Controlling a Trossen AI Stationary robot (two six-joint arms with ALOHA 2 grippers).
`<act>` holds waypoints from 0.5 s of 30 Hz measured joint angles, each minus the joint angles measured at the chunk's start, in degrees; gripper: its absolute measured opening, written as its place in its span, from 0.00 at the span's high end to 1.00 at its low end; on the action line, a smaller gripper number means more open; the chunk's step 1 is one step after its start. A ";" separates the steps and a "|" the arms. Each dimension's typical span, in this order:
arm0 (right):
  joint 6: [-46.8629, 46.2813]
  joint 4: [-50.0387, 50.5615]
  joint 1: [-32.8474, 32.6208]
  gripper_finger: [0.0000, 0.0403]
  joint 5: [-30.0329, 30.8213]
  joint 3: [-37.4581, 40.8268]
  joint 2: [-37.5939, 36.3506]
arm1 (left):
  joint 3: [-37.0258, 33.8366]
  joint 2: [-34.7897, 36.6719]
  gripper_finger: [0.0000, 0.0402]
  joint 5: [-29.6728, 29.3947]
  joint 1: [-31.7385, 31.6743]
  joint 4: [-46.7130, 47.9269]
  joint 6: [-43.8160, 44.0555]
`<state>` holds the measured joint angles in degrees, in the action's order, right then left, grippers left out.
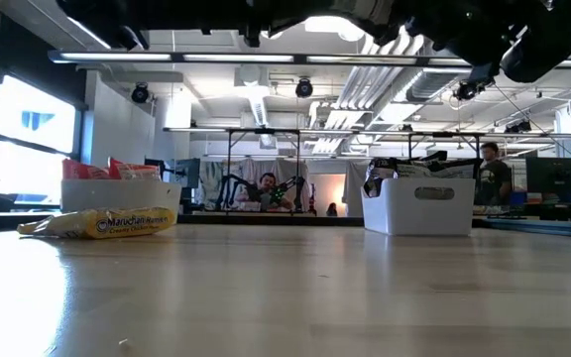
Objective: Sort Maruchan noodles
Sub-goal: Put the black noodle pack into the top right white bin
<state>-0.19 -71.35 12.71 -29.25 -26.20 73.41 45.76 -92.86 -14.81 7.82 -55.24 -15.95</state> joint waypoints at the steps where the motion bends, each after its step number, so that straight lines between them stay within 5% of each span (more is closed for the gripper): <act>1: -0.63 0.45 0.00 0.66 1.42 -0.02 0.00 | 0.00 0.75 0.98 -0.10 -0.02 1.56 -0.67; 8: -3.73 7.00 0.07 0.48 8.04 -0.02 -0.04 | 0.10 7.00 0.99 -0.69 -1.15 20.62 1.39; 15: -3.80 30.11 0.04 0.42 19.40 -1.39 -5.42 | 0.04 11.02 0.99 -0.72 -2.11 39.37 4.29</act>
<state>-3.99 -41.24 12.75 -9.86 -27.59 67.99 45.80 -81.84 -15.53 5.71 -15.87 -11.66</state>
